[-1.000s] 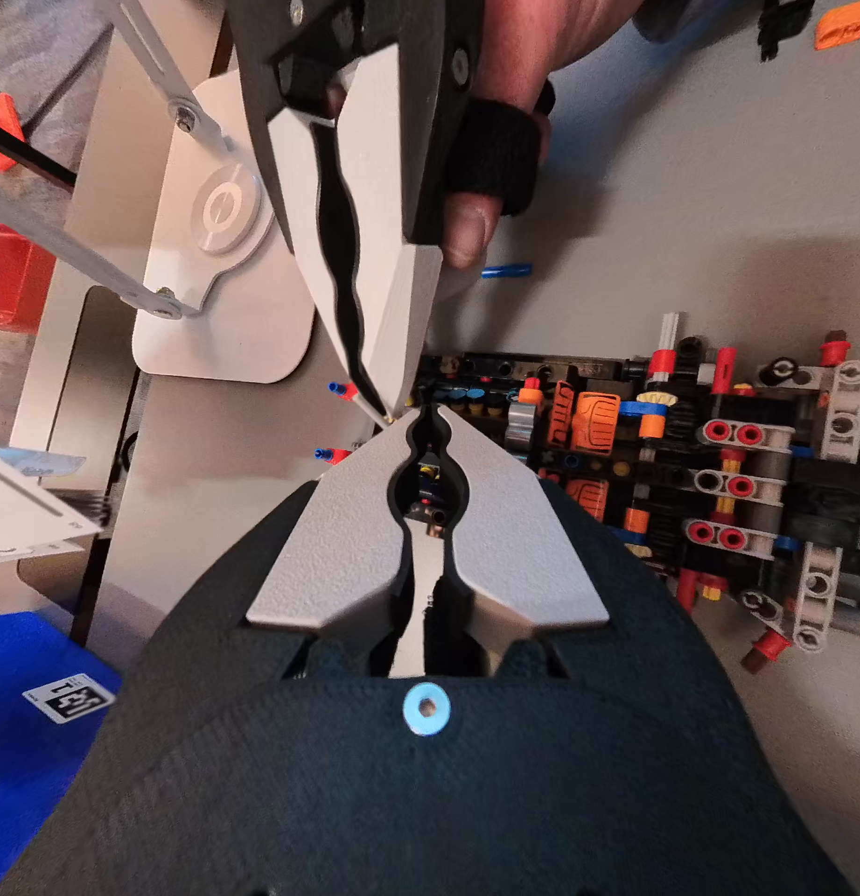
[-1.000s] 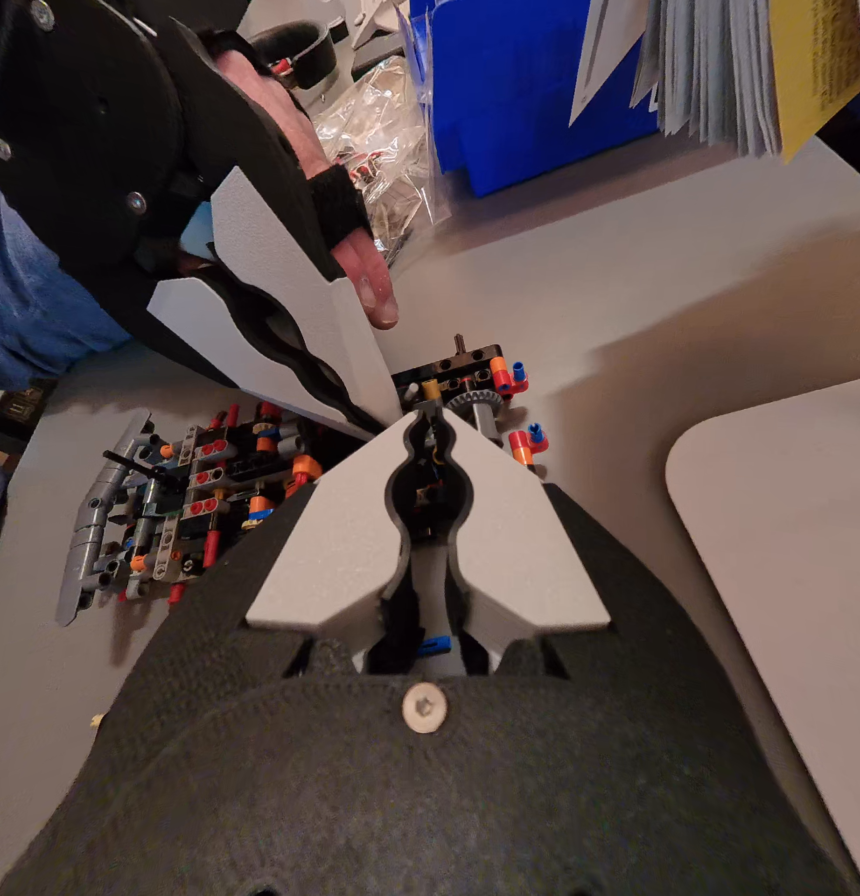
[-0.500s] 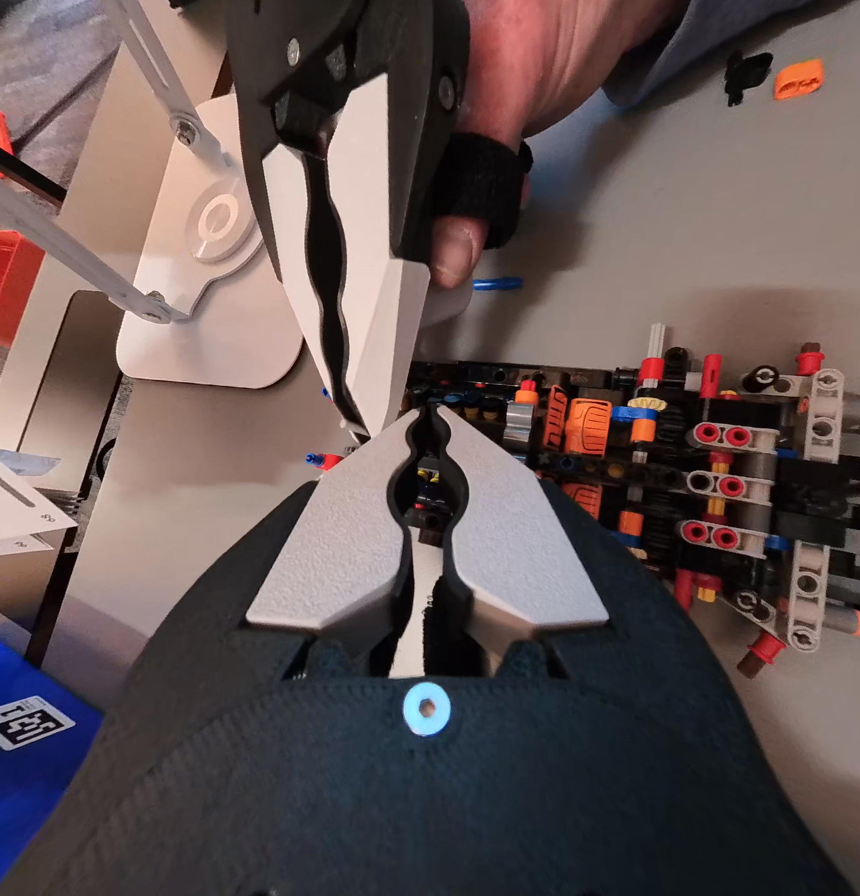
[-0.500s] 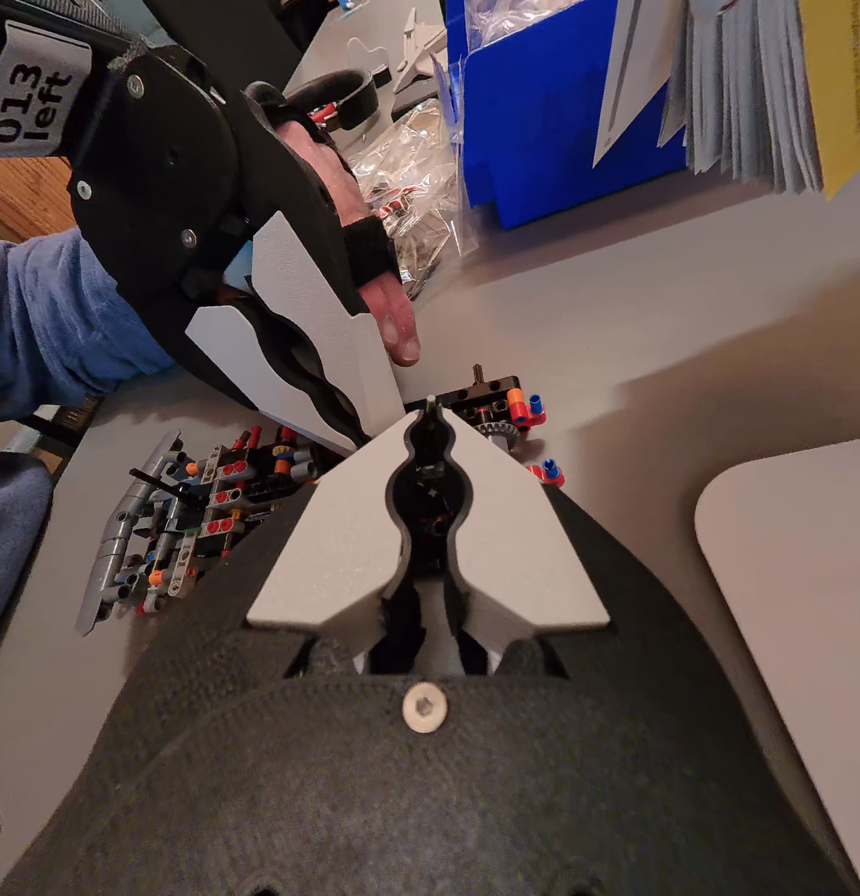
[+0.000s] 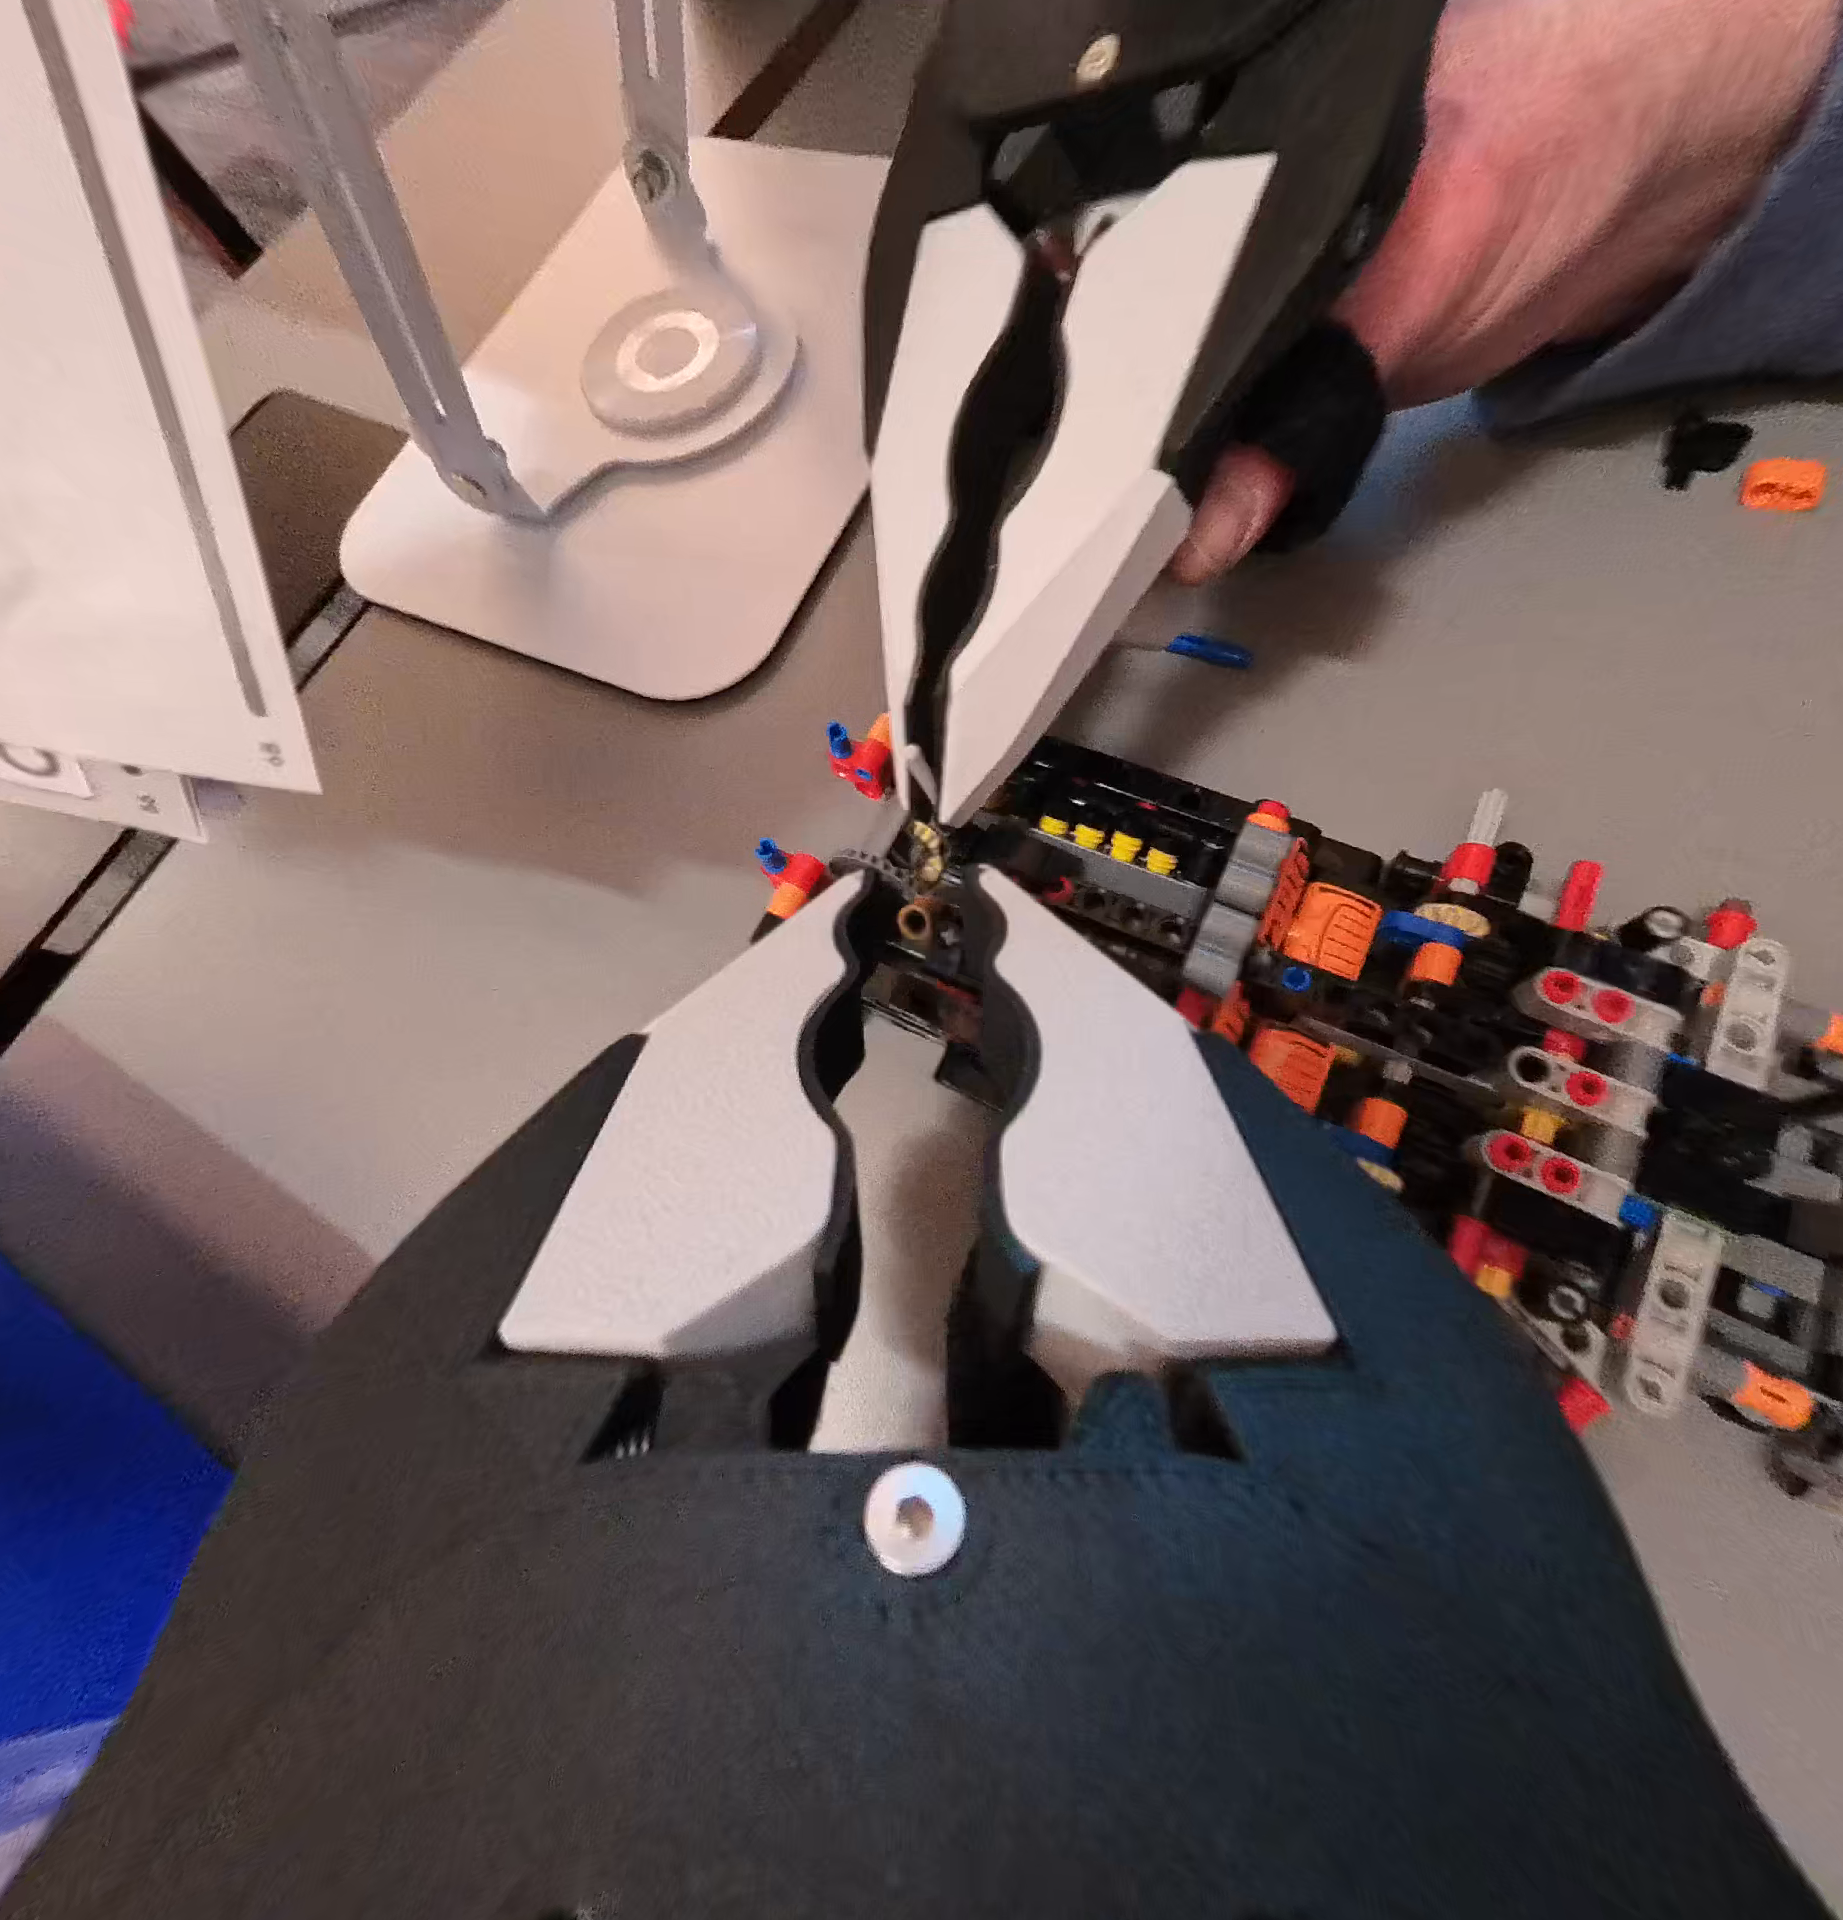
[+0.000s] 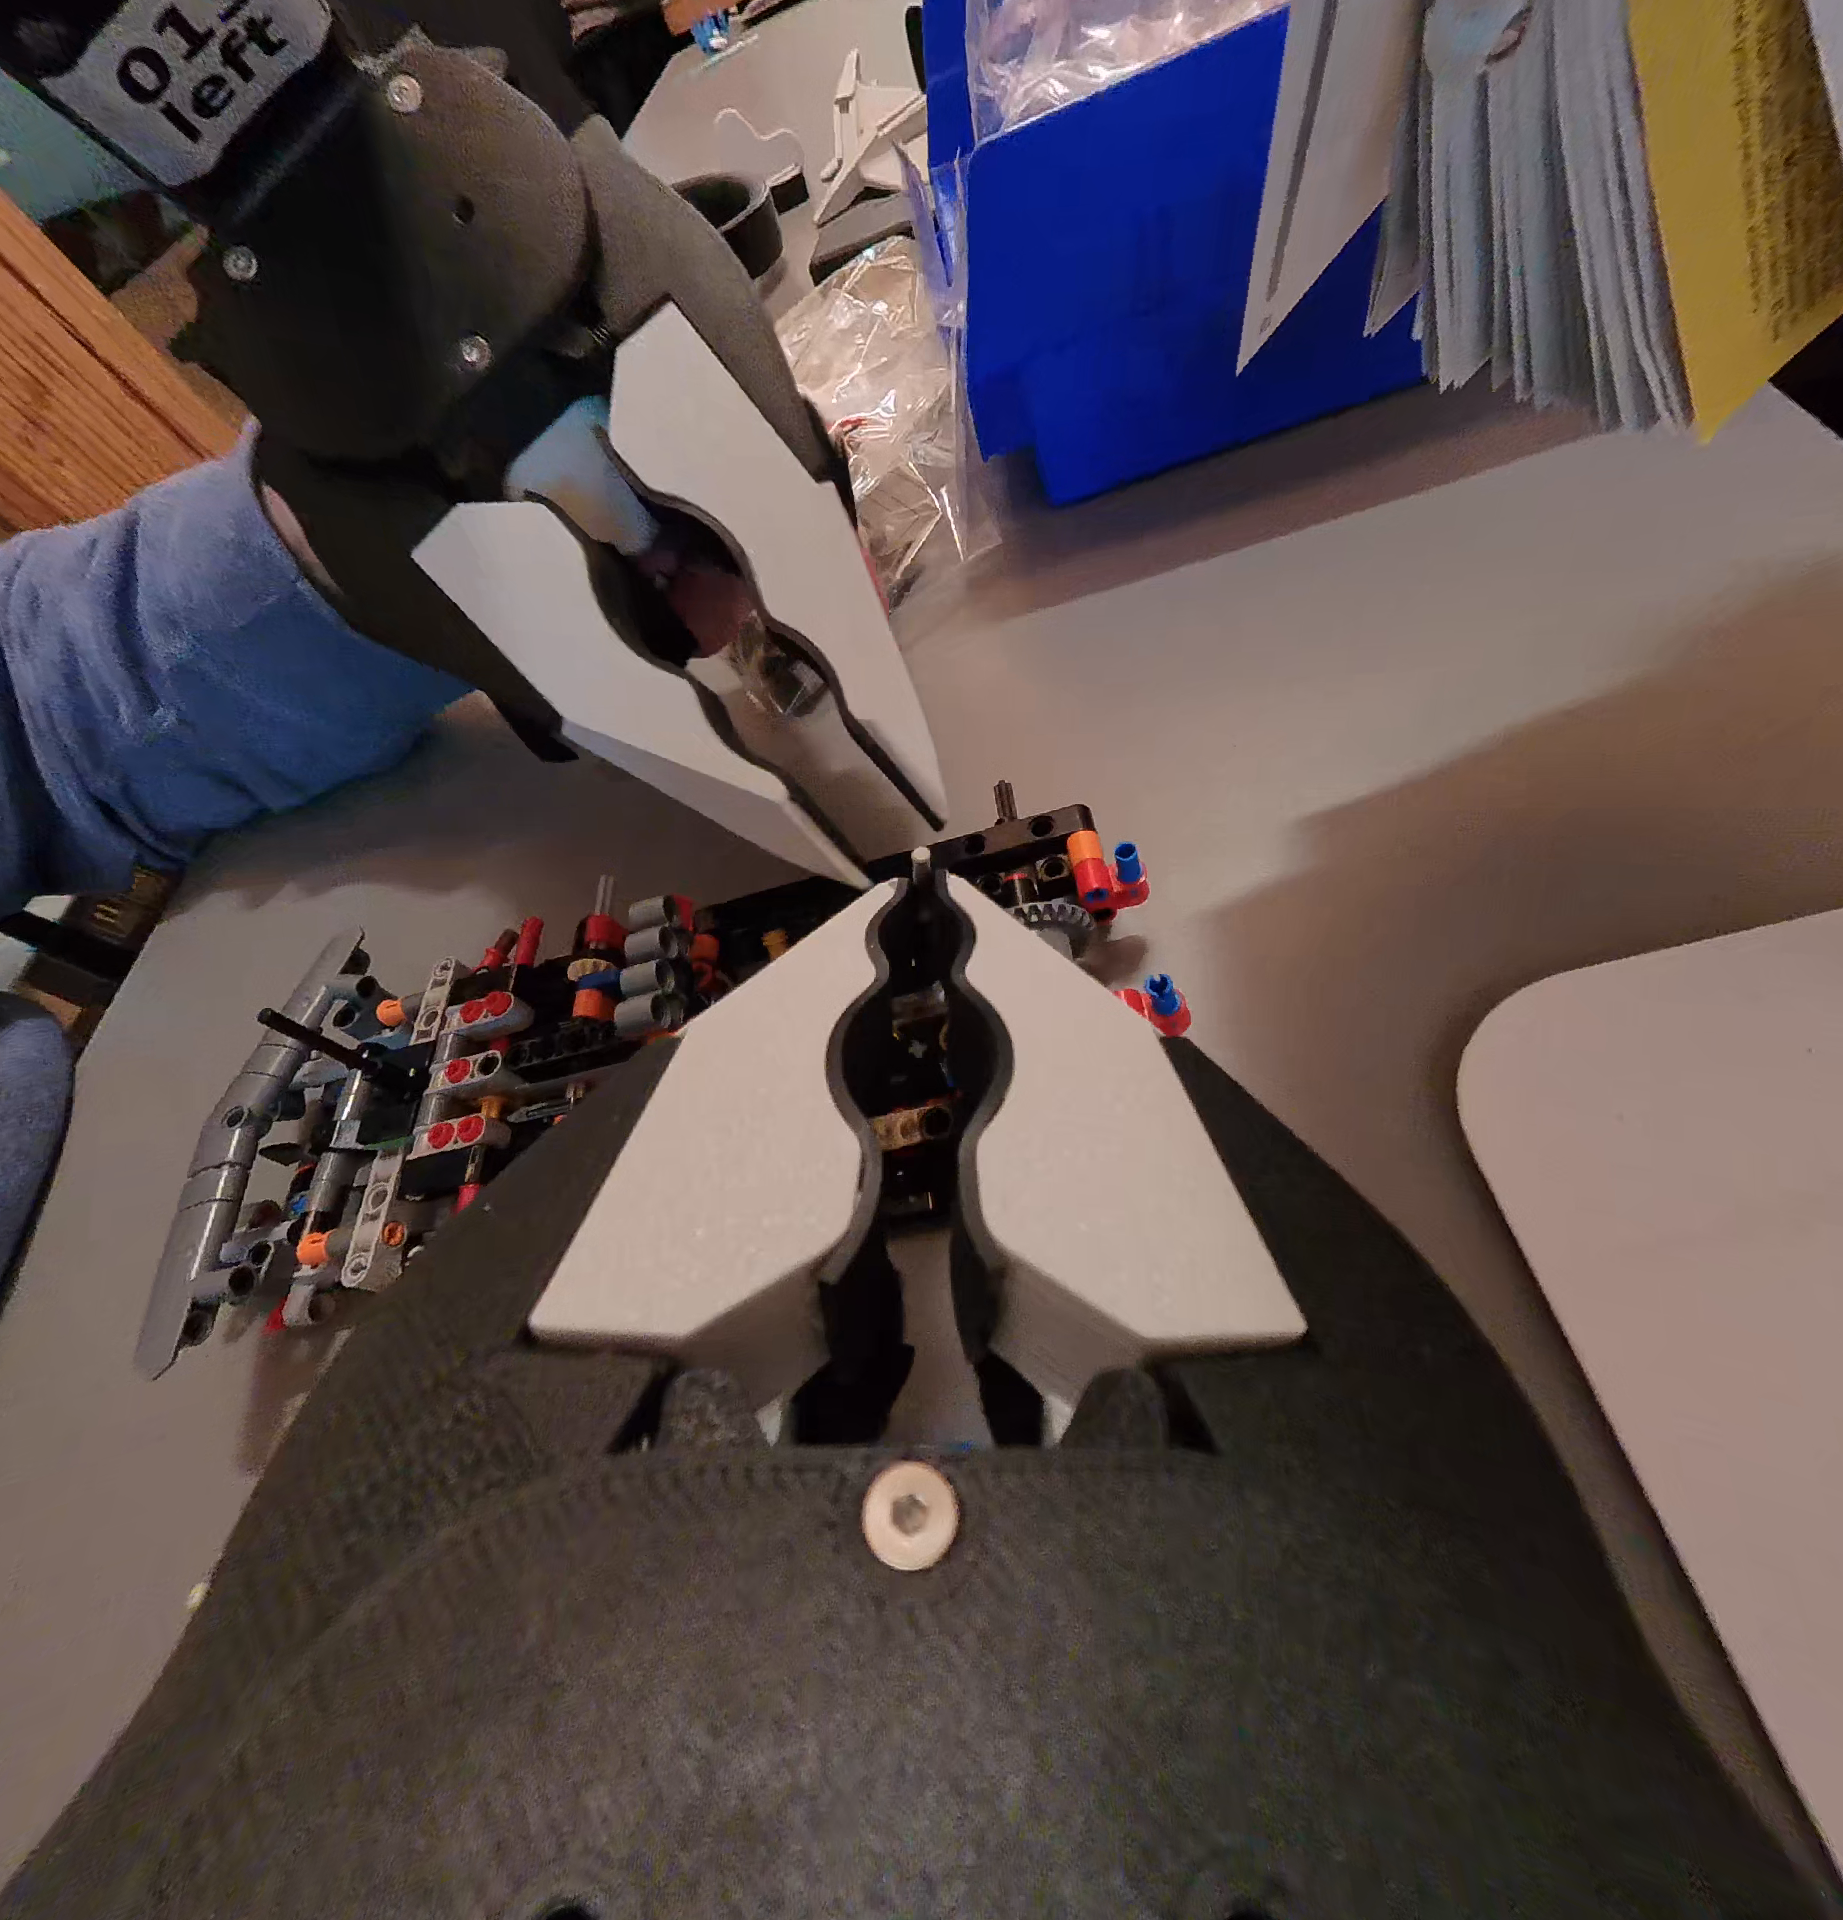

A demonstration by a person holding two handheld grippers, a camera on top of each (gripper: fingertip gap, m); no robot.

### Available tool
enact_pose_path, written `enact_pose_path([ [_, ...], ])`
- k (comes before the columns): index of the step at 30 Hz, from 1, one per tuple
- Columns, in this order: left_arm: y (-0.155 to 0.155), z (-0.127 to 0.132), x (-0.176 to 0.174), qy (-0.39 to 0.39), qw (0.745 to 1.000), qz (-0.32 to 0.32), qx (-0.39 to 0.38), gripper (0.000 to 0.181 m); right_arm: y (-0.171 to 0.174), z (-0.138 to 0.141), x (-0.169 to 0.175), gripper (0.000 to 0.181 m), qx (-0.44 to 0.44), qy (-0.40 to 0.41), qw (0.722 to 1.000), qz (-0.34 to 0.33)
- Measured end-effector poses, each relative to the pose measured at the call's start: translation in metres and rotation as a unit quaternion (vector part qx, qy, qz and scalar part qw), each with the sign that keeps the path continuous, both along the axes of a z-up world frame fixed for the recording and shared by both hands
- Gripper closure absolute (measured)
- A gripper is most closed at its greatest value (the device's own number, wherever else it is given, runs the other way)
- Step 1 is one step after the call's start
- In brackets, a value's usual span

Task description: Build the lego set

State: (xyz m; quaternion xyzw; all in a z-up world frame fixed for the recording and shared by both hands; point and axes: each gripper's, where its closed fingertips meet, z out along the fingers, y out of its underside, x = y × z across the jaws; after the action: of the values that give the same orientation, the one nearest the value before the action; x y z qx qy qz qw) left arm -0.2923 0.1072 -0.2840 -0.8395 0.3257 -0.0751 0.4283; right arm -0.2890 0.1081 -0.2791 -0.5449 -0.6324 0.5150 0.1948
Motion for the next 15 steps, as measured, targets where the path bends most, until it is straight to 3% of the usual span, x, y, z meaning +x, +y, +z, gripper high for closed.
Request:
enact_pose_path([
  [1, 0.0022, -0.0014, -0.0004, -0.003, 1.0, 0.005, -0.002, 0.169, 0.0003, 0.0005, 0.0001, 0.181, 0.006, 0.001, 1.0, -0.003],
  [15, 0.0056, -0.0037, -0.0033, -0.02, 0.999, 0.028, -0.03, 0.15, -0.004, 0.0007, -0.0011, 0.181, 0.014, -0.003, 1.0, -0.024],
])
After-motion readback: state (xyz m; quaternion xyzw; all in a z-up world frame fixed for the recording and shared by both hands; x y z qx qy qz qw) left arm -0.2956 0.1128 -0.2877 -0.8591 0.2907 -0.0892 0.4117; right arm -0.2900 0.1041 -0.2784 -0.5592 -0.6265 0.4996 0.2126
